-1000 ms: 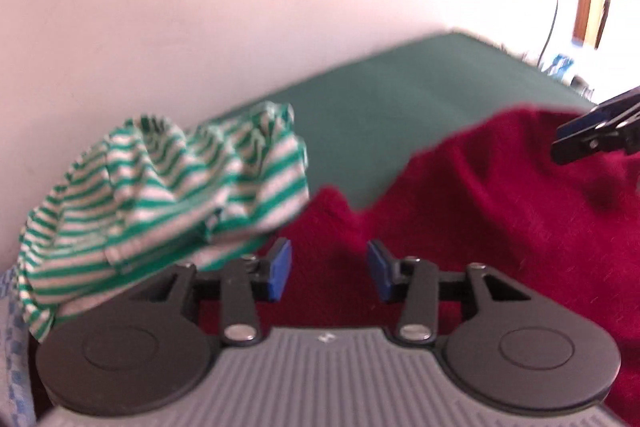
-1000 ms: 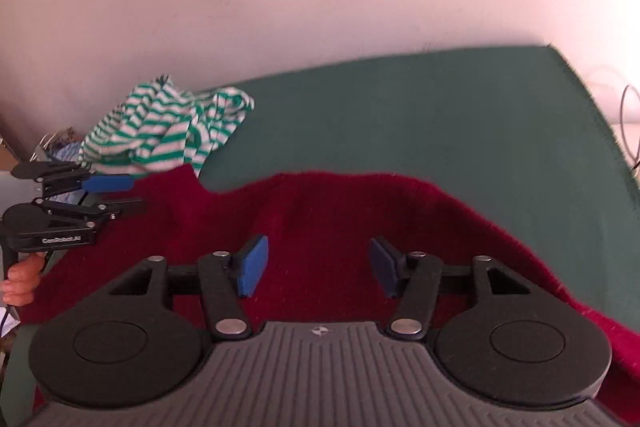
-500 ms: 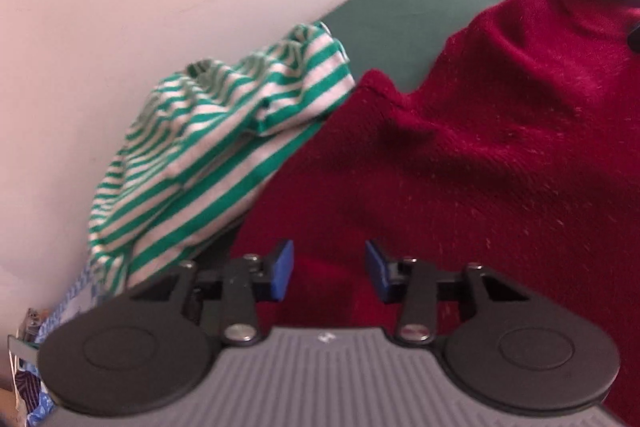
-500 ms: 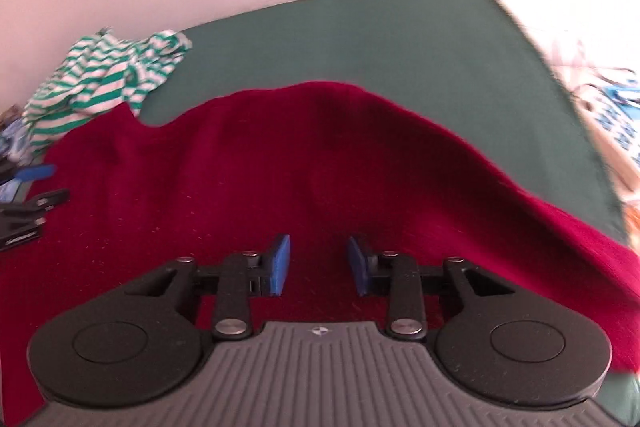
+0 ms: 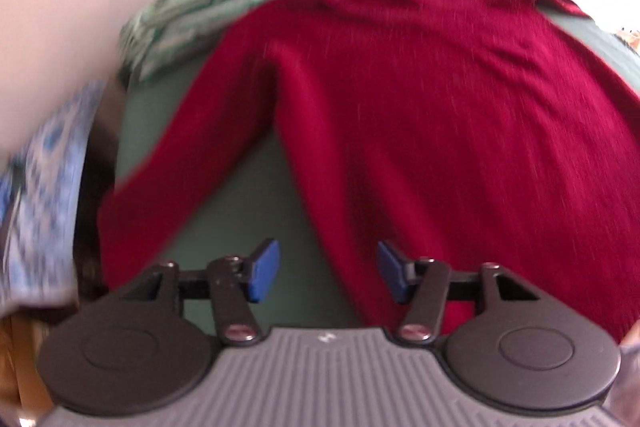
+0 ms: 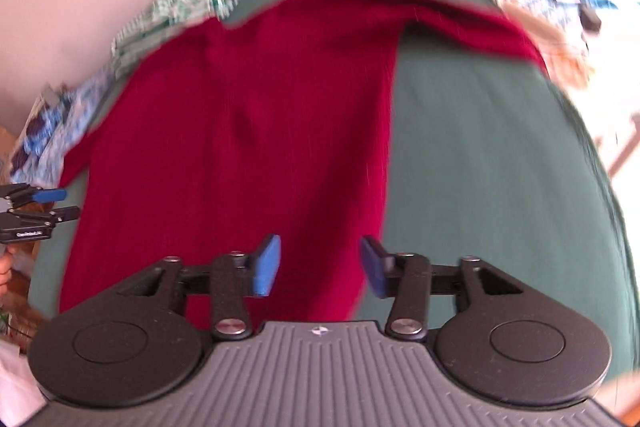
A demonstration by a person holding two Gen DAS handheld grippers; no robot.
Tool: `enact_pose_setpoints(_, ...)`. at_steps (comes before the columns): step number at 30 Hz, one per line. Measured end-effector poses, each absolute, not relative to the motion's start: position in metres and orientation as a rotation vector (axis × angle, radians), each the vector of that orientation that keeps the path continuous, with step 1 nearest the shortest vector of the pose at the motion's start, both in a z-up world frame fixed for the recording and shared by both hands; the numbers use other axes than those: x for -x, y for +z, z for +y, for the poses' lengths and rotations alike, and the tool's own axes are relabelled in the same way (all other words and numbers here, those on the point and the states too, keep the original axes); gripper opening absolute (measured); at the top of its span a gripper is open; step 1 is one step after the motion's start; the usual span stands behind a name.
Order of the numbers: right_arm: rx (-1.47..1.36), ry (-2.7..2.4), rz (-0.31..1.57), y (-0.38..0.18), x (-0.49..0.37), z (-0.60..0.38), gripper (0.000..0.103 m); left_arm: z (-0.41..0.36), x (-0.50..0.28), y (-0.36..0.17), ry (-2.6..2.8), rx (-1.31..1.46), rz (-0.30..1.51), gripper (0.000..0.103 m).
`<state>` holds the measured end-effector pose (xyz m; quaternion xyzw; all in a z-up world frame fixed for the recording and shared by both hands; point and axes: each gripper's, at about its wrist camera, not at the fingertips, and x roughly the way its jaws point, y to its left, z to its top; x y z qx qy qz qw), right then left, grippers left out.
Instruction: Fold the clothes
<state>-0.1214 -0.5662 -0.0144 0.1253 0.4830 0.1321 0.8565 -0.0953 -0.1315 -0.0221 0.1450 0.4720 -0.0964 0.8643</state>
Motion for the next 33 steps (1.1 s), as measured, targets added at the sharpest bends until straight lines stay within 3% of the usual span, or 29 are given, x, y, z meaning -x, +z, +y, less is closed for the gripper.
enact_pose_setpoints(5, -0.318, 0.358, 1.086, -0.031, 0.158, -0.567, 0.062, -0.131, 0.155, -0.027, -0.18, -0.215, 1.089, 0.063)
enact_pose_setpoints(7, -0.338, 0.403, 1.101, -0.037, 0.171, -0.565, 0.062, -0.138, 0.173, -0.025, -0.194, -0.186, 1.088, 0.082)
enact_pose_setpoints(9, -0.358, 0.447, 1.115, -0.043, 0.184, -0.563, 0.062, -0.15, 0.189, -0.026, -0.198, -0.194, 1.07, 0.088)
enact_pose_setpoints(12, -0.379, 0.481, 1.108, -0.049, 0.188, -0.558, 0.064, -0.166, 0.199, -0.037, -0.175, -0.246, 1.075, 0.079)
enact_pose_setpoints(18, -0.417, 0.531, 1.034, -0.053, 0.196, -0.556, 0.068, -0.157, 0.204, -0.044, -0.178, -0.07, 1.069, 0.081)
enact_pose_setpoints(19, -0.433, 0.542, 1.024, -0.056, 0.194, -0.554, 0.06, -0.156, 0.204, -0.045, -0.176, -0.037, 1.064, 0.073)
enact_pose_setpoints(20, -0.444, 0.548, 1.018, -0.059, 0.192, -0.553, 0.029, -0.156, 0.205, -0.044, -0.165, -0.038, 1.041, 0.065)
enact_pose_setpoints(21, -0.438, 0.525, 1.032, -0.062, 0.19, -0.55, 0.009, -0.159, 0.205, -0.043, -0.171, -0.04, 1.035, 0.05)
enact_pose_setpoints(22, -0.434, 0.506, 1.043, -0.064, 0.189, -0.549, 0.008, -0.162, 0.205, -0.04, -0.181, -0.045, 1.04, 0.022)
enact_pose_setpoints(23, -0.441, 0.501, 1.038, -0.06, 0.193, -0.554, 0.008, -0.165, 0.204, -0.037, -0.191, -0.051, 1.045, 0.007)
enact_pose_setpoints(24, -0.443, 0.496, 1.031, -0.056, 0.197, -0.559, 0.008, -0.165, 0.207, -0.032, -0.199, -0.056, 1.043, 0.003)
enact_pose_setpoints(31, -0.371, 0.419, 1.037, -0.04, 0.217, -0.58, 0.009, -0.173, 0.22, -0.024, -0.231, -0.088, 1.063, 0.003)
enact_pose_setpoints(33, -0.409, 0.44, 1.067, -0.047, 0.214, -0.579, 0.022, -0.171, 0.215, -0.031, -0.214, -0.107, 1.091, 0.005)
